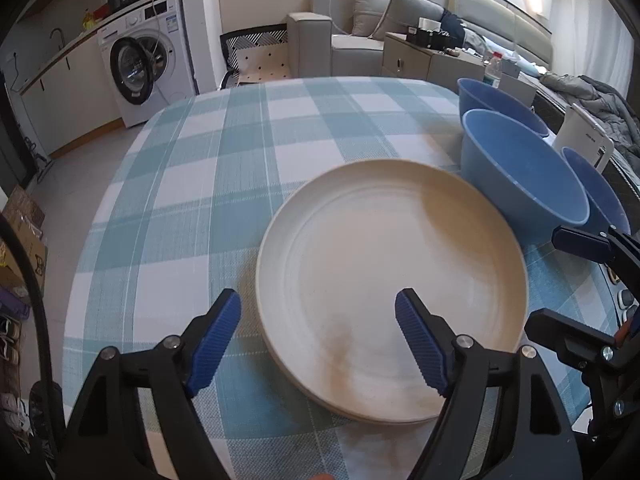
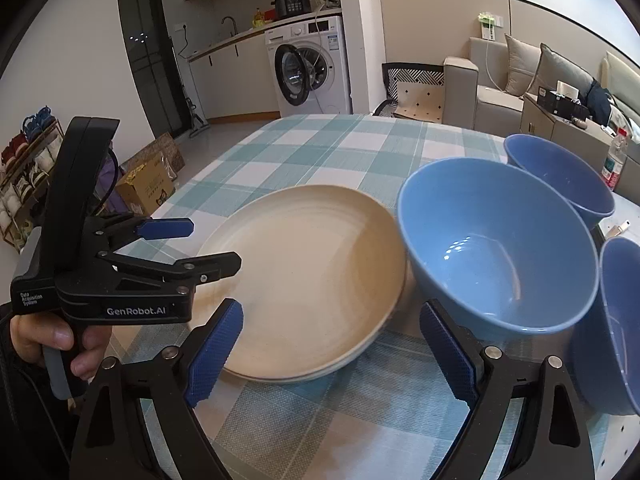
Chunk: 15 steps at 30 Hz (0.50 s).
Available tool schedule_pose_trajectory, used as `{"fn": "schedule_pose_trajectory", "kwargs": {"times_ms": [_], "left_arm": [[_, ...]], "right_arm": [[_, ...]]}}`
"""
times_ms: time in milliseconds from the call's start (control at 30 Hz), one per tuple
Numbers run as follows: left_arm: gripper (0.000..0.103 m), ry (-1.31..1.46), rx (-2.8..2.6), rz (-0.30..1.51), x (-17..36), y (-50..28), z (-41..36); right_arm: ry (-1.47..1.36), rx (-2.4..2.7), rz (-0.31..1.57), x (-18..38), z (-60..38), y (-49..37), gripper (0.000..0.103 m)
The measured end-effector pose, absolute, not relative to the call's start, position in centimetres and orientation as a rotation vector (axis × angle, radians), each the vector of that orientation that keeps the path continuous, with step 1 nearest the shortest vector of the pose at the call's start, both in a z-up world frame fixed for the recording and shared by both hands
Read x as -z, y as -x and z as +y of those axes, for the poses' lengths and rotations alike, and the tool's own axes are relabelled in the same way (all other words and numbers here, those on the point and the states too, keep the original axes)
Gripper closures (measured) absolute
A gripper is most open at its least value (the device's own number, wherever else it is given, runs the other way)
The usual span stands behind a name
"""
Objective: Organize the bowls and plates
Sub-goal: 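Move both grippers back toward the blue bowls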
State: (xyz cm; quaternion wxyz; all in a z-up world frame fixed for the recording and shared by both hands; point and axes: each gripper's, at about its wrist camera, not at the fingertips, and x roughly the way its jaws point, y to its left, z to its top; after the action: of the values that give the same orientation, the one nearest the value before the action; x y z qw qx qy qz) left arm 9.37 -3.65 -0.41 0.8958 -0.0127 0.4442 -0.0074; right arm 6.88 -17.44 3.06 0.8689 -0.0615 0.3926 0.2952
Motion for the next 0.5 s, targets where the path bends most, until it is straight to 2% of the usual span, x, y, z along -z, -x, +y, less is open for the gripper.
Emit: {"fn": "schedule_pose_trajectory", "kwargs": {"times_ms": [167, 267, 500], "left_arm": [[0.005, 0.021, 0.033, 0.875, -1.2, -9.7, -4.2], [0.004, 0.025, 0.057, 0.859, -1.8, -9.8, -4.6], [0.001, 0.007, 0.09, 0.843, -2.8, -10.3, -6.0]], "right_arm": [[0.044, -0.673, 0.829, -4.3, -19.7, -7.1, 0.011], [0.044, -0.676, 0.814, -5.2, -20.6, -6.8, 0.003], [0.02, -0.65, 0.777, -6.7, -22.9, -6.3, 0.002]]}}
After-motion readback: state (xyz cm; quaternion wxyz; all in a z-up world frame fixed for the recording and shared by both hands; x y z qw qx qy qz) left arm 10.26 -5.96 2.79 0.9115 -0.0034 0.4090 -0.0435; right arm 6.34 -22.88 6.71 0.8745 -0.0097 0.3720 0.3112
